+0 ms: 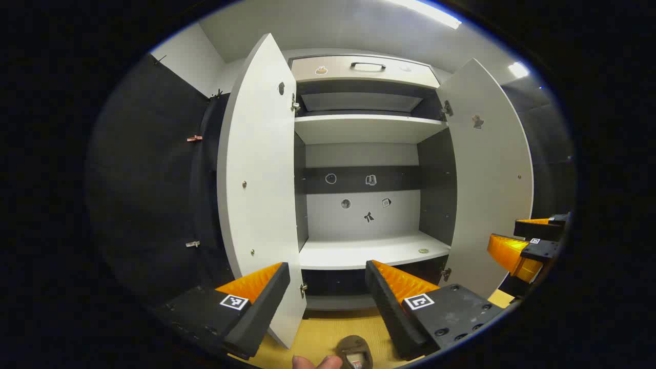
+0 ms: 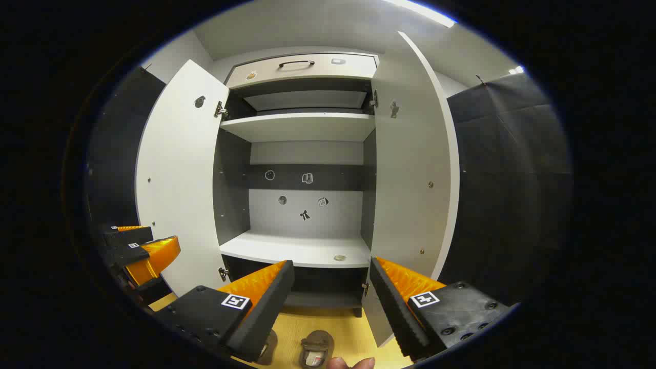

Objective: Grab one shoe with the right hand and put it into the shoe cabinet, grab the other shoe with the left hand and put it into the shoe cabinet; then close the right door with the right hand and the left door with the left hand.

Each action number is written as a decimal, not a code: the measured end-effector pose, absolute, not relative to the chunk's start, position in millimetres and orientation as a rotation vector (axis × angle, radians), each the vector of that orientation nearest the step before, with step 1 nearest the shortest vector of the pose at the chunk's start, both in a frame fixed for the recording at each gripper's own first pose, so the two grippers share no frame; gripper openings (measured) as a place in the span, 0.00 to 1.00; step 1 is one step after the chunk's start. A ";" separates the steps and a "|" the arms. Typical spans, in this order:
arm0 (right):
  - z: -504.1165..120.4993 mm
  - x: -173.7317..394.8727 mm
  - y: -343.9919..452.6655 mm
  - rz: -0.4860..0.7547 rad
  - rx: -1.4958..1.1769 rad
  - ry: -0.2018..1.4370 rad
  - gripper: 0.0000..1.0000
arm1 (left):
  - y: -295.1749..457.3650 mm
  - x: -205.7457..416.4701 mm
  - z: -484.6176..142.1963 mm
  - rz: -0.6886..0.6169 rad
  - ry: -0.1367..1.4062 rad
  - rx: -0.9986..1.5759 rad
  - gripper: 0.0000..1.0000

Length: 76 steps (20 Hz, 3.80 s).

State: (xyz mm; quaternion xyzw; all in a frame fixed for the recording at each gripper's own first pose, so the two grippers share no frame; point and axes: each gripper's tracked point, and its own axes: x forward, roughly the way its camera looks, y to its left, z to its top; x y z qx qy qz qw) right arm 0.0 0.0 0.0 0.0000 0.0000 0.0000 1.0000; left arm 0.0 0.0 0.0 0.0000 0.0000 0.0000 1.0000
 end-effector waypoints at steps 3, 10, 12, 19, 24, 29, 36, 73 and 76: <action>-1.2 0.7 2.6 -0.004 0.010 0.005 0.98 | 0.7 -1.0 -0.8 -0.006 -0.003 0.027 0.95; -0.3 -2.6 2.6 -0.008 -0.001 0.005 0.98 | -0.2 -0.8 -2.2 -0.017 0.001 0.025 0.95; -0.2 -3.6 2.5 -0.010 0.006 0.006 0.98 | -1.2 -1.7 -2.8 -0.021 0.001 0.023 0.95; -1.0 -6.2 5.1 -0.007 0.006 0.009 0.98 | 9.1 -6.4 -5.4 -0.010 0.004 0.019 0.95; -18.5 -5.6 20.4 0.025 0.010 0.053 0.98 | 20.6 -9.6 -3.8 0.008 -0.003 0.008 0.95; -89.4 -10.8 36.1 0.068 0.018 0.216 0.98 | 30.6 -11.3 -3.5 0.027 -0.012 0.020 0.95; -215.2 -24.7 54.4 0.115 0.058 0.491 0.98 | 39.7 -18.2 -18.6 0.035 0.001 0.037 0.95; -405.3 48.8 49.4 0.017 0.101 0.680 0.08 | 58.0 -17.3 -102.4 0.042 0.154 -0.005 0.95; -359.2 47.9 47.3 0.025 0.126 0.647 0.08 | 53.4 -17.2 -102.0 0.034 0.161 -0.008 0.95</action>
